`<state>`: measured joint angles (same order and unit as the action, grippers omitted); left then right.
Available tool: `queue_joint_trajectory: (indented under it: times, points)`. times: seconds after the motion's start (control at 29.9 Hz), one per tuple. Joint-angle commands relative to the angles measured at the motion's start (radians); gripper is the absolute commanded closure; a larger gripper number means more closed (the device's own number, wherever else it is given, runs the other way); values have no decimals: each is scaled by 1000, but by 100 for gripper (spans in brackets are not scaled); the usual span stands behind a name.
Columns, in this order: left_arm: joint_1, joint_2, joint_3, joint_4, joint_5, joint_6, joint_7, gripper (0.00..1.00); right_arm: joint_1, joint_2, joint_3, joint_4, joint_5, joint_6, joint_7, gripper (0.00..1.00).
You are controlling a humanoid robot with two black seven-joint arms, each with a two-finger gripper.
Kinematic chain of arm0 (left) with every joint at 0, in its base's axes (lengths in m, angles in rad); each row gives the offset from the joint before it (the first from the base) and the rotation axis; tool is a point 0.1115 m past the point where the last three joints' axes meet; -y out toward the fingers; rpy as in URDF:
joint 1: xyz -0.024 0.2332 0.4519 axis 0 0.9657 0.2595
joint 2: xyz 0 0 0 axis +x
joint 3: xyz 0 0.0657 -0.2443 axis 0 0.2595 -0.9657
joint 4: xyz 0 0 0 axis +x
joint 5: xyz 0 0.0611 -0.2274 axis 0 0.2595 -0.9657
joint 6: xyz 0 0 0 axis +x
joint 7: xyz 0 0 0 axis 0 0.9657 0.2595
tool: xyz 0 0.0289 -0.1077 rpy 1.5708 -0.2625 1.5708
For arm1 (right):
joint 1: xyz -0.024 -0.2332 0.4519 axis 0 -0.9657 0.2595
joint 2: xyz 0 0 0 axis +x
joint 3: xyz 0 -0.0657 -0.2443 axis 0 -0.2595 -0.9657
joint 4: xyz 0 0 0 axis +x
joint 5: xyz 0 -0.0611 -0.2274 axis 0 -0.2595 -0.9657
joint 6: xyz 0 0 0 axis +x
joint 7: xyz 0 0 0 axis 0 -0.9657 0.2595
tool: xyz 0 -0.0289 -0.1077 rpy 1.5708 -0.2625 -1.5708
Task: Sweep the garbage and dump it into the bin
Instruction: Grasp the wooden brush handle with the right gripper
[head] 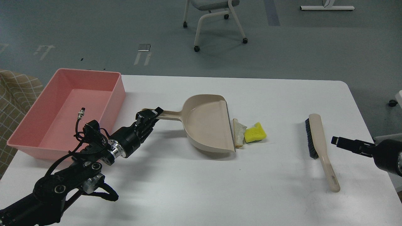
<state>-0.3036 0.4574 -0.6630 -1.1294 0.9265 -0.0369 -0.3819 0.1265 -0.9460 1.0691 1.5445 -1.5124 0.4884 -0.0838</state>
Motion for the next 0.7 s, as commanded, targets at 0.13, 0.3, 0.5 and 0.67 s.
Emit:
queue_joint_trajectory:
  times: [0.13,0.3,0.5,0.67]
  points:
    - [8,1,0,0,5,0,0,84,-8,27,-11,0,6,0,-7,1]
    - [11,4,0,2,9,0,-18,84,-14,41,-23,-3,0,0,-7,7]
    - [14,1,0,3,9,0,-17,84,-11,78,-47,-9,-29,0,-5,21]
    - [15,-2,2,5,9,0,-17,84,-5,101,-49,-10,-34,0,-5,22]
